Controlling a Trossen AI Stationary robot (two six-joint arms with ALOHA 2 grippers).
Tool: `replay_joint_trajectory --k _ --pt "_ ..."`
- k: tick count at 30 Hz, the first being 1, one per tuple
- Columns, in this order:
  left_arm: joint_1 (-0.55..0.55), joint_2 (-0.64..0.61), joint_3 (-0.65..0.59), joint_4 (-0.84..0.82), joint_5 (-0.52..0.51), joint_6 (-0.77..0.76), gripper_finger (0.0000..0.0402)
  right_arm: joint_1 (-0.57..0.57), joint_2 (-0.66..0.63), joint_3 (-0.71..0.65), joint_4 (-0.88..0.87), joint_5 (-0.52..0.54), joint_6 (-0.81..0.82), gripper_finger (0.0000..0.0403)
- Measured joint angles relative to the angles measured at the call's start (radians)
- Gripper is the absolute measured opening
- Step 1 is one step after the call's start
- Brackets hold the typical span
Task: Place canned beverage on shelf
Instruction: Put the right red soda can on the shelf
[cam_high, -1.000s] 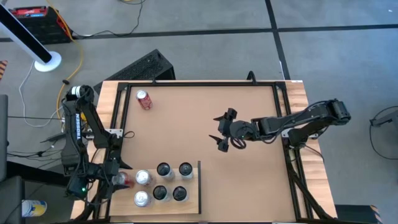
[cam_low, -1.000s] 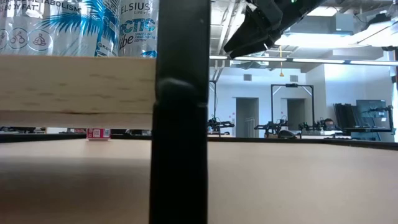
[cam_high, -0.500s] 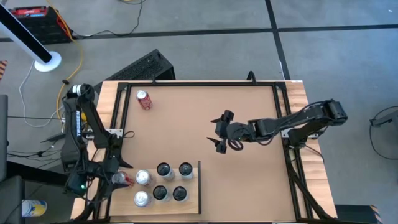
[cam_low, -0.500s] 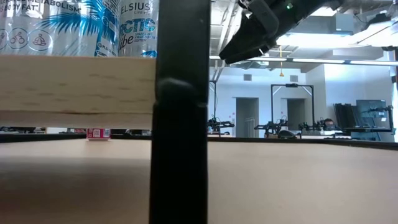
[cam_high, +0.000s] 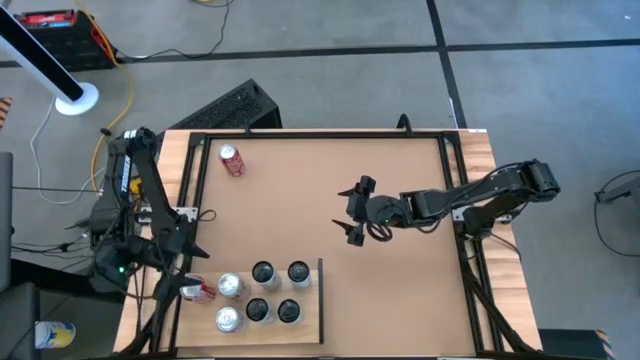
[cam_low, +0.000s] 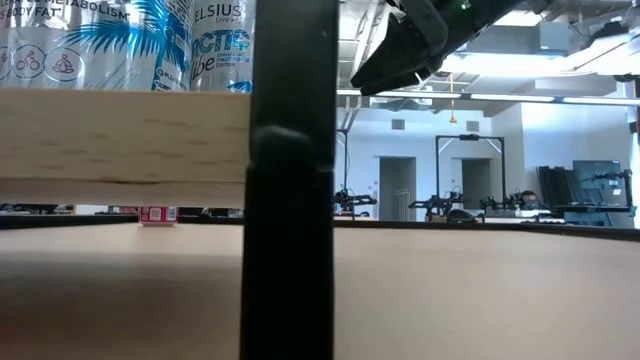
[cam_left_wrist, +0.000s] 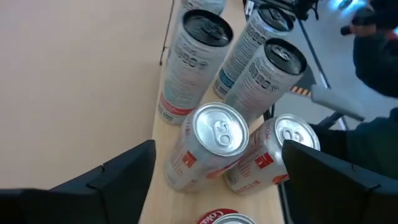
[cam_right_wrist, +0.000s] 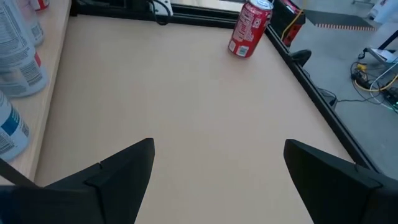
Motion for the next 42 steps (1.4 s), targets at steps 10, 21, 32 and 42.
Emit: replay_joint_trajectory --k 10,21,32,42 --pt "0.079 -0.057 0.0 -0.095 0.059 -0.073 0.0204 0.003 0.0 0.026 0.036 -0.004 -0.026 0.0382" --pt "0.32 0.001 0.209 -0.338 0.297 0.031 0.0008 0.005 0.0 0.085 0.035 -0.004 -0.074 0.0382" --pt "0.418 0.127 0.254 -0.5 0.676 -0.126 0.0 0.009 0.0 0.086 -0.021 -0.004 -0.105 0.0382" --pt "0.461 0.288 0.254 -0.474 0.833 -0.049 0.0 0.009 0.0 0.086 -0.013 -0.004 -0.097 0.0382"
